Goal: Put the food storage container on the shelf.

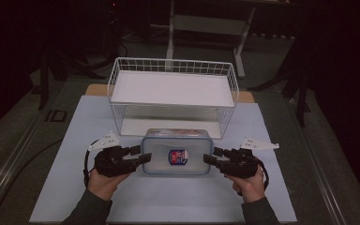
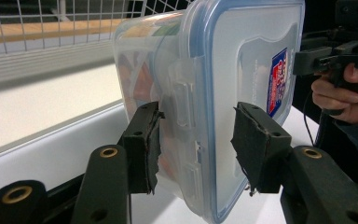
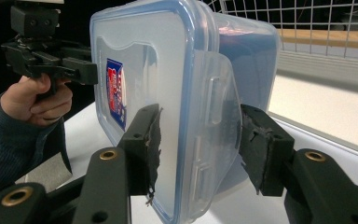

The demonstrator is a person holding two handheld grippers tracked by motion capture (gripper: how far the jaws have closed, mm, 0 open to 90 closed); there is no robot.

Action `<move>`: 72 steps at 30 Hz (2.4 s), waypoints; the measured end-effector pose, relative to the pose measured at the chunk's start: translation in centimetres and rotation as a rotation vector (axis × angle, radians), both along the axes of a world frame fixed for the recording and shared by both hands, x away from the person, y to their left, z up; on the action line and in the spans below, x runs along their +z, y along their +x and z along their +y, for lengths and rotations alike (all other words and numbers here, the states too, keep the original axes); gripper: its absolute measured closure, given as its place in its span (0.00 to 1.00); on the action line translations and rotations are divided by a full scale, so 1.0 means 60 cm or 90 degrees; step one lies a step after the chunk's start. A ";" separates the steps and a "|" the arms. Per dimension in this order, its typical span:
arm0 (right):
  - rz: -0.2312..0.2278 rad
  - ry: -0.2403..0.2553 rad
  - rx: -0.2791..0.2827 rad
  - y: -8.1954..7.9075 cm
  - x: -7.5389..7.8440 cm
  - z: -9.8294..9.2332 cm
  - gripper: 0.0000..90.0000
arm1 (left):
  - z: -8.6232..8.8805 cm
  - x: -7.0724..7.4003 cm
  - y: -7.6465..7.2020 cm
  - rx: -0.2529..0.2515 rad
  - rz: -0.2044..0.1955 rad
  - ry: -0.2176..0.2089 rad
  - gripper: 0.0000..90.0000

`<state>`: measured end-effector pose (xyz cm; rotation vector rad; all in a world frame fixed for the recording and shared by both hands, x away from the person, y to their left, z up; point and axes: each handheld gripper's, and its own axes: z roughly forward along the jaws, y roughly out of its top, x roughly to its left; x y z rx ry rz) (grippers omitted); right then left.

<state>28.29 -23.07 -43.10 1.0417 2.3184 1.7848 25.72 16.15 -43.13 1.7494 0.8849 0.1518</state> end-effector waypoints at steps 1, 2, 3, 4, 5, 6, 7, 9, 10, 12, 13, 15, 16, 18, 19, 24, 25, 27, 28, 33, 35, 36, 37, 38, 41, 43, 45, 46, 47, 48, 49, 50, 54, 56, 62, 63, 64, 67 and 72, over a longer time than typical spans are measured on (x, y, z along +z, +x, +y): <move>-0.003 0.001 0.001 -0.001 0.001 0.000 0.56 | 0.000 0.001 -0.001 0.000 -0.002 -0.001 0.58; -0.004 0.000 0.000 -0.002 0.003 -0.001 0.56 | -0.001 0.002 -0.001 -0.001 -0.004 0.000 0.58; -0.005 0.001 -0.001 -0.002 0.004 -0.001 0.56 | -0.001 0.004 -0.001 -0.001 -0.005 0.001 0.58; -0.006 0.001 -0.002 -0.003 0.006 -0.001 0.56 | -0.001 0.005 -0.001 -0.002 -0.005 0.000 0.58; -0.009 0.003 -0.003 -0.003 0.008 -0.001 0.56 | -0.001 0.007 -0.001 -0.002 -0.007 -0.001 0.58; -0.010 0.003 -0.004 -0.004 0.010 -0.001 0.56 | -0.001 0.010 -0.002 -0.003 -0.008 0.000 0.58; -0.013 0.003 -0.003 -0.004 0.013 -0.001 0.56 | 0.000 0.012 -0.002 -0.003 -0.011 -0.001 0.58; -0.018 0.004 -0.003 -0.006 0.017 0.000 0.56 | 0.001 0.016 -0.004 -0.002 -0.015 -0.002 0.58; -0.021 0.003 -0.003 -0.006 0.020 0.001 0.56 | 0.002 0.018 -0.004 -0.002 -0.017 0.000 0.58; -0.022 0.003 -0.002 -0.006 0.024 0.003 0.56 | 0.005 0.024 -0.005 0.000 -0.021 0.001 0.58; -0.023 0.003 -0.001 -0.006 0.026 0.004 0.56 | 0.005 0.026 -0.006 0.000 -0.022 0.002 0.58; -0.024 0.004 -0.001 -0.006 0.030 0.006 0.56 | 0.007 0.032 -0.006 0.001 -0.026 0.002 0.58; -0.026 0.004 0.000 -0.006 0.033 0.007 0.56 | 0.008 0.036 -0.006 0.001 -0.030 0.003 0.58; -0.032 0.003 0.000 -0.006 0.039 0.009 0.56 | 0.009 0.042 -0.005 0.001 -0.034 0.002 0.58; -0.036 0.004 0.000 -0.005 0.043 0.009 0.56 | 0.009 0.046 -0.005 0.001 -0.037 0.000 0.58; -0.055 0.009 0.000 -0.003 0.064 0.009 0.56 | 0.009 0.068 -0.002 0.002 -0.053 0.001 0.58; -0.057 0.010 0.000 -0.002 0.068 0.009 0.56 | 0.009 0.072 -0.001 0.002 -0.055 0.001 0.58; -0.059 0.009 0.001 -0.001 0.072 0.009 0.56 | 0.009 0.080 0.000 0.002 -0.061 0.002 0.58; -0.064 0.008 0.001 0.001 0.079 0.009 0.56 | 0.010 0.084 0.001 0.001 -0.064 0.003 0.58; -0.079 0.009 0.001 0.005 0.101 0.010 0.56 | 0.010 0.107 0.006 0.001 -0.080 0.005 0.58; -0.083 0.012 0.000 0.006 0.109 0.011 0.56 | 0.011 0.116 0.008 0.002 -0.086 0.006 0.58; -0.086 0.012 -0.001 0.007 0.113 0.011 0.56 | 0.011 0.120 0.009 0.003 -0.090 0.007 0.58; -0.089 0.012 -0.001 0.008 0.116 0.012 0.56 | 0.012 0.124 0.010 0.003 -0.093 0.007 0.58; -0.092 0.013 -0.001 0.009 0.119 0.012 0.56 | 0.012 0.128 0.011 0.004 -0.096 0.008 0.58; -0.098 0.014 -0.001 0.012 0.128 0.014 0.56 | 0.014 0.140 0.012 0.007 -0.108 0.008 0.58; -0.103 0.015 -0.001 0.014 0.134 0.015 0.56 | 0.015 0.147 0.014 0.007 -0.113 0.008 0.58; -0.108 0.017 -0.001 0.015 0.140 0.016 0.56 | 0.015 0.152 0.015 0.009 -0.119 0.007 0.58; -0.112 0.016 -0.002 0.016 0.143 0.016 0.56 | 0.016 0.155 0.015 0.009 -0.120 0.004 0.58; -0.114 0.018 -0.001 0.016 0.146 0.017 0.56 | 0.016 0.158 0.016 0.009 -0.123 0.005 0.58; -0.117 0.017 -0.001 0.016 0.149 0.017 0.56 | 0.016 0.160 0.016 0.010 -0.125 0.004 0.58; -0.120 0.017 -0.002 0.017 0.152 0.017 0.56 | 0.017 0.162 0.016 0.010 -0.127 0.003 0.58; -0.121 0.017 -0.001 0.017 0.154 0.018 0.56 | 0.017 0.164 0.017 0.010 -0.128 0.004 0.58; -0.127 0.018 -0.001 0.020 0.162 0.018 0.56 | 0.017 0.170 0.018 0.013 -0.133 0.002 0.58; -0.129 0.018 -0.001 0.021 0.165 0.019 0.56 | 0.017 0.173 0.020 0.013 -0.135 0.001 0.58; -0.134 0.023 -0.003 0.028 0.170 0.018 0.56 | 0.016 0.182 0.026 0.015 -0.148 0.006 0.58; -0.136 0.023 -0.002 0.030 0.171 0.018 0.56 | 0.016 0.183 0.028 0.016 -0.149 0.005 0.58; -0.137 0.025 -0.003 0.032 0.173 0.018 0.56 | 0.016 0.185 0.029 0.016 -0.151 0.005 0.57; -0.143 0.027 -0.004 0.036 0.177 0.018 0.56 | 0.016 0.188 0.034 0.016 -0.157 0.001 0.57; -0.149 0.027 -0.007 0.045 0.184 0.018 0.56 | 0.016 0.191 0.045 0.018 -0.162 -0.004 0.57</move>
